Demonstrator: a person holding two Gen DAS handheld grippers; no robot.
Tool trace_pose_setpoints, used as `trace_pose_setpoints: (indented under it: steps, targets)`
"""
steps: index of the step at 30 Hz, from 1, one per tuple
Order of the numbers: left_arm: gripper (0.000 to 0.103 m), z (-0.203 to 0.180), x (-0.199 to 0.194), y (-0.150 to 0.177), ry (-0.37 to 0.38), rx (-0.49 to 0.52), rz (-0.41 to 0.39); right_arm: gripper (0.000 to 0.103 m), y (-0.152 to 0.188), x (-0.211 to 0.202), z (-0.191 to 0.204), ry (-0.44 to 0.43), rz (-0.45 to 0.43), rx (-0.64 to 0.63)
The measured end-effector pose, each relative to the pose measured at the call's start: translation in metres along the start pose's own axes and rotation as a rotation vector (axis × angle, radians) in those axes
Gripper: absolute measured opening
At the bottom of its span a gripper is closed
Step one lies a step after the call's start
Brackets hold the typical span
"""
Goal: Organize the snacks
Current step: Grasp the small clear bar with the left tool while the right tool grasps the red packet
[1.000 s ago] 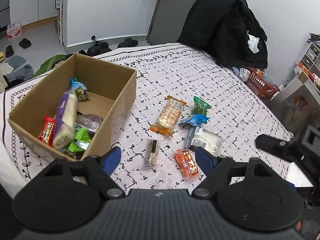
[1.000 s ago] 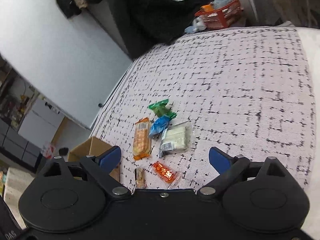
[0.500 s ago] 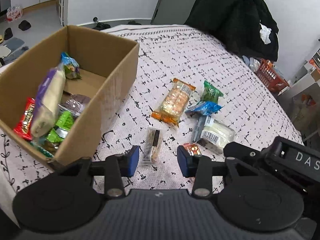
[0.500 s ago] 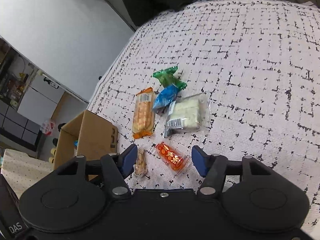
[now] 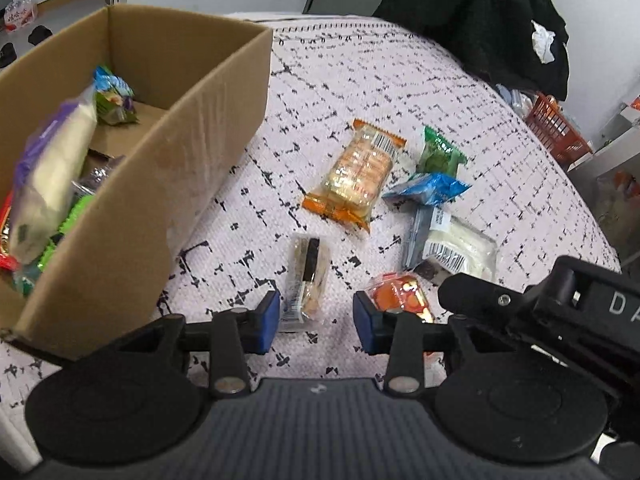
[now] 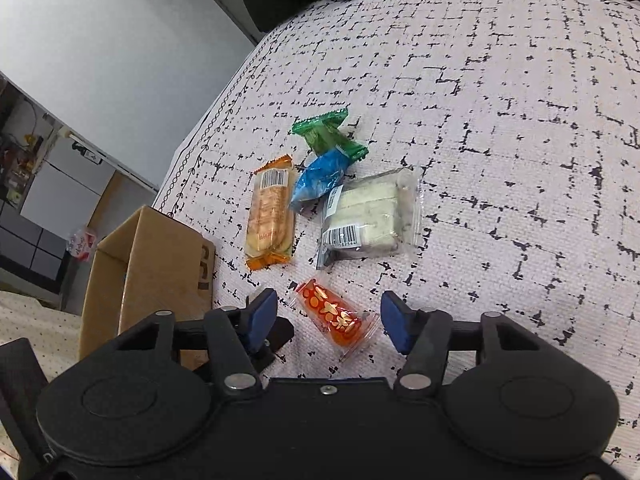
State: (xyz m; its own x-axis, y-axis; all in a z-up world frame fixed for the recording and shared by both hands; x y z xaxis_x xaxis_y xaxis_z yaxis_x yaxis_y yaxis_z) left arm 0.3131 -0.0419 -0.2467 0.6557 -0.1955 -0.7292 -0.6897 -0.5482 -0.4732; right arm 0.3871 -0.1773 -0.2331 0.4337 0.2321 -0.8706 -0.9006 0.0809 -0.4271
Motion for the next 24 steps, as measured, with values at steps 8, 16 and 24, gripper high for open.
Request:
trace_pose_setpoints:
  steps: [8, 16, 24]
  targets:
    - [0.024, 0.004, -0.003, -0.002, 0.015, -0.014, -0.004, 0.049, 0.004, 0.014, 0.008, 0.024, 0.021, -0.035]
    - [0.023, 0.008, -0.020, 0.007, 0.025, -0.021, -0.008, 0.042, 0.011, 0.021, 0.015, 0.062, 0.033, -0.071]
    - [0.023, 0.012, -0.041, 0.015, 0.025, -0.042, -0.013, 0.036, 0.018, 0.020, 0.023, 0.095, 0.038, -0.137]
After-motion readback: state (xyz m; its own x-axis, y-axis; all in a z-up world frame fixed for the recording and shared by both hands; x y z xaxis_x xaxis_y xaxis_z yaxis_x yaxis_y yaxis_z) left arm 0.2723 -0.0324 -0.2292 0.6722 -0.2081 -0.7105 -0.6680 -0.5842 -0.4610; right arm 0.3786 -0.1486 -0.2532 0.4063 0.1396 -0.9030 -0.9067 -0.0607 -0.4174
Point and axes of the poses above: each gripper's, at about its wrist camera, not at the fingertips, and x roughly the way its jaws point, z to its left, y to its underside, the point moved 3 cm from there along x, roughly the way its jaws point, and after that the axes turned 15 degrees about y, right-handed, at the moved point
